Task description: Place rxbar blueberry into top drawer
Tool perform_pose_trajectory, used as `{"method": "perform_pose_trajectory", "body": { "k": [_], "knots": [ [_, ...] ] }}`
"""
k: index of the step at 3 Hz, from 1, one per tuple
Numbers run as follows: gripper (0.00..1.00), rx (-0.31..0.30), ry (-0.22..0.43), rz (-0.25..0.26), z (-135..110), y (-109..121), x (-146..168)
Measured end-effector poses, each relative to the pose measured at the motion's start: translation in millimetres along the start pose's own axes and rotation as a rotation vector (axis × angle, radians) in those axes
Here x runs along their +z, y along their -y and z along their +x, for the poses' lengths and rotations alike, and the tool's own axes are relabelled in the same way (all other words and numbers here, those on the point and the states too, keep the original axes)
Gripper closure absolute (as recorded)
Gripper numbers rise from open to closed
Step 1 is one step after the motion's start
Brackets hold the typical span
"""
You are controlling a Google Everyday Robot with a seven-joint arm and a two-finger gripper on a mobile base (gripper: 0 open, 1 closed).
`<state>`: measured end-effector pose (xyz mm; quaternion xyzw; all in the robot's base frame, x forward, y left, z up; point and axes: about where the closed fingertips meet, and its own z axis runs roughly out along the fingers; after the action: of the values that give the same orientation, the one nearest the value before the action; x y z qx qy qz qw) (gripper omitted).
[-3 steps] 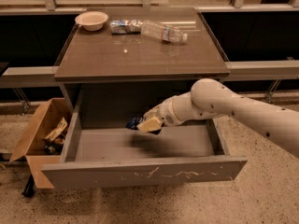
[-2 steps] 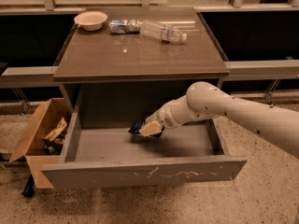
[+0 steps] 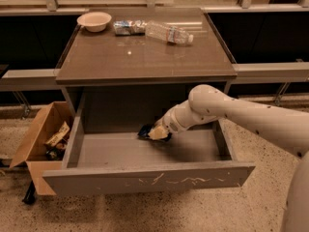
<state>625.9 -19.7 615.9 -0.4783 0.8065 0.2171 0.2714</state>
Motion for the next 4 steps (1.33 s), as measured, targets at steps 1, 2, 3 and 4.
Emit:
{"method": "perform_pose_trajectory", "body": {
  "k": [1,2,3,4],
  "knots": [
    [0.11,-0.017,-0.017,-0.005,-2,2,3],
    [0.0,-0.037,-0.026,-0.013,-8,0,2],
    [0.0,-0.053,0.054,-0.004,-23,-4,-13],
    [0.0,-0.07,0.192,0.034,-43,-11,-57]
  ]
}}
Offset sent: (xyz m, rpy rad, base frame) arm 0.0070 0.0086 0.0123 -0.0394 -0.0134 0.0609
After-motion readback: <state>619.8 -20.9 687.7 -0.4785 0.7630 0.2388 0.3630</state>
